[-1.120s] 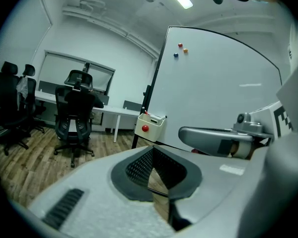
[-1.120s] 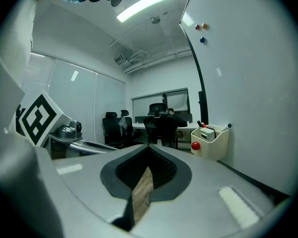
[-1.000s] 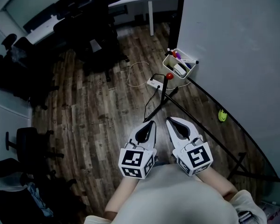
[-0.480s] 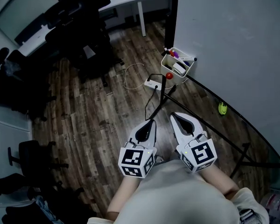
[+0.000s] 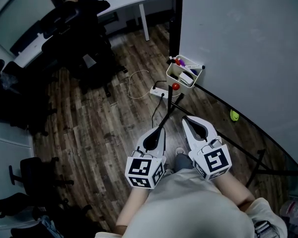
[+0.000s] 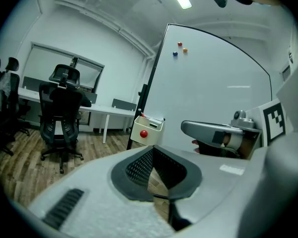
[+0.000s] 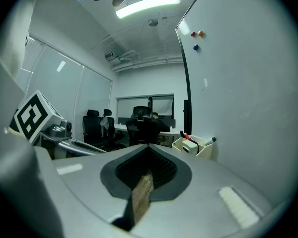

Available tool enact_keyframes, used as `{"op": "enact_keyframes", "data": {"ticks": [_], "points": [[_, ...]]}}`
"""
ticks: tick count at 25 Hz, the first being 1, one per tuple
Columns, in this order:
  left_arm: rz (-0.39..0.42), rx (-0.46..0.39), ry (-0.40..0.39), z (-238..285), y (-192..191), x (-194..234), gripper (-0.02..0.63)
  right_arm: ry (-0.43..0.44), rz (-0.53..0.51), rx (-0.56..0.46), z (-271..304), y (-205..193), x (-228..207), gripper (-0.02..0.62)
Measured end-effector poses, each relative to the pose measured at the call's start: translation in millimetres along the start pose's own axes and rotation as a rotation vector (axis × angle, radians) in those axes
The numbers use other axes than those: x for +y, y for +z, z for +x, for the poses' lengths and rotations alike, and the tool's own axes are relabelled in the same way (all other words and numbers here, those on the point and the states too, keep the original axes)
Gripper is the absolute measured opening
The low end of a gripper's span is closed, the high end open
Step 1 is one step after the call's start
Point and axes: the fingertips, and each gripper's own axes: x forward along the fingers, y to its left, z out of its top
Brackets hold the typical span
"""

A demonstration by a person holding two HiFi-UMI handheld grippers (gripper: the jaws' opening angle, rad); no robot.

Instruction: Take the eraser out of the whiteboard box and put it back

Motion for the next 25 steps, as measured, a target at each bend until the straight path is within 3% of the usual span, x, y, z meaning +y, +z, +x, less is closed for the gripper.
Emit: {"op": "enact_keyframes", "data": {"ticks": [16, 25], "points": [[0.001, -0.002, 0.012, 51.5, 22.3, 11.8, 0.002, -0.031, -0.021, 0.005, 38.3, 5.8, -56.8, 0.03], [-0.001, 0.005, 0.02, 77.0, 28.4, 15.2, 0.002, -0.027, -0.051, 0.031, 55.4, 2.1, -80.2, 0.124]]}}
